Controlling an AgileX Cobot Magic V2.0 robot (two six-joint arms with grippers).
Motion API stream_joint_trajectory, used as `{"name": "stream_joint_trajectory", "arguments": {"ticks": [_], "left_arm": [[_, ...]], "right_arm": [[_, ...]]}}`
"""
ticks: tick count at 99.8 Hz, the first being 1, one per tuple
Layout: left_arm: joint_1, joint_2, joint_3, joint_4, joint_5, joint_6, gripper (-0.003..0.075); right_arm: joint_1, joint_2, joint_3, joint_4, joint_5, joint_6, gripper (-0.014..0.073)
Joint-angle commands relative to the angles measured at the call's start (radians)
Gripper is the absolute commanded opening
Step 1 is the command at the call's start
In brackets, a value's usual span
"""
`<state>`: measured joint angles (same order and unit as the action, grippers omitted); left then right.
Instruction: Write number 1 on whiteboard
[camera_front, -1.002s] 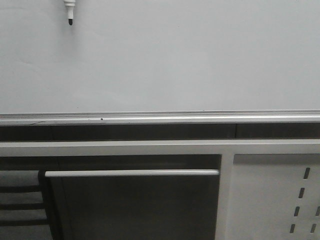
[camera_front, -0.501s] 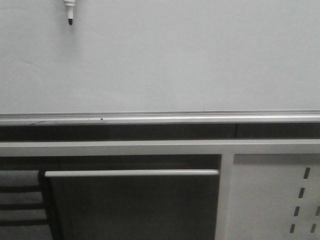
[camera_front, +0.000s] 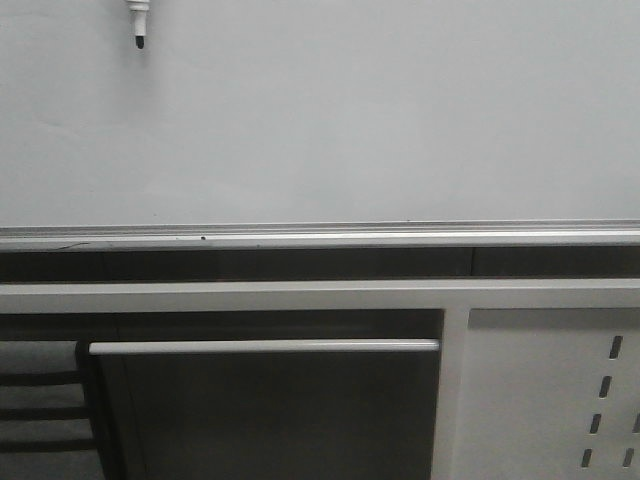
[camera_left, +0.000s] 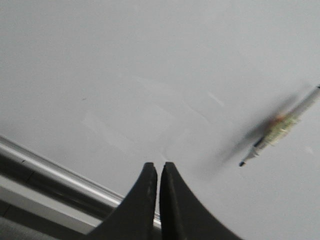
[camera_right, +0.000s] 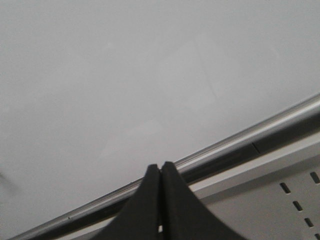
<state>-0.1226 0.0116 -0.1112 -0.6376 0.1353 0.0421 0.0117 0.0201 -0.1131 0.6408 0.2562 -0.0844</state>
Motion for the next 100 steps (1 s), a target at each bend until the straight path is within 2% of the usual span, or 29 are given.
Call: {"name": "stream_joint_trajectory", "arguments": {"ticks": [1,14,30,40,53,60,68,75,80,82,89,93,97,100], "left_arm": [[-0.009,0.085,-0.147,0.106,0.077,0.003,-0.0020],[-0.009,0.232,-0.311,0.193,0.239,0.003,-0.0020],[-0.009,0.350,-0.442,0.193,0.330,0.014,-0.0020],[-0.009,0.396,-0.480,0.144,0.354,0.132,-0.0020],[-0.022,0.446,-0.489,-0.020,0.352,0.301,-0.0020],[-0.065,0.473,-0.489,-0.083,0.352,0.404,-0.0018],[-0.125,0.501,-0.489,-0.087,0.352,0.471,0.0000],[-0.167,0.526,-0.493,-0.069,0.343,0.482,0.0060],[-0.183,0.542,-0.500,-0.068,0.343,0.482,0.0138],[-0.188,0.550,-0.502,-0.071,0.343,0.482,0.0163],[-0.200,0.575,-0.507,-0.100,0.334,0.482,0.0351],[-0.200,0.585,-0.507,-0.109,0.319,0.484,0.0424],[-0.200,0.596,-0.507,-0.125,0.301,0.498,0.0482],[-0.200,0.603,-0.507,-0.141,0.282,0.514,0.0498]], "right_arm": [[-0.005,0.098,-0.134,-0.107,0.045,-0.004,-0.0062],[-0.005,0.286,-0.285,-0.232,0.198,-0.006,-0.0063],[-0.005,0.434,-0.407,-0.254,0.292,-0.006,-0.0064],[-0.005,0.492,-0.451,-0.249,0.325,-0.040,-0.0064],[-0.002,0.539,-0.497,-0.208,0.343,-0.127,-0.0054],[0.001,0.547,-0.511,-0.167,0.351,-0.168,0.0010],[0.008,0.550,-0.516,-0.153,0.356,-0.172,0.0160],[0.008,0.550,-0.516,-0.153,0.365,-0.172,0.0300],[0.008,0.550,-0.516,-0.153,0.368,-0.174,0.0368],[0.008,0.550,-0.516,-0.153,0.368,-0.174,0.0381],[0.008,0.550,-0.516,-0.151,0.370,-0.174,0.0385],[0.008,0.550,-0.516,-0.147,0.370,-0.174,0.0385],[0.008,0.550,-0.516,-0.134,0.370,-0.174,0.0385],[0.008,0.550,-0.516,-0.121,0.370,-0.174,0.0385]]}}
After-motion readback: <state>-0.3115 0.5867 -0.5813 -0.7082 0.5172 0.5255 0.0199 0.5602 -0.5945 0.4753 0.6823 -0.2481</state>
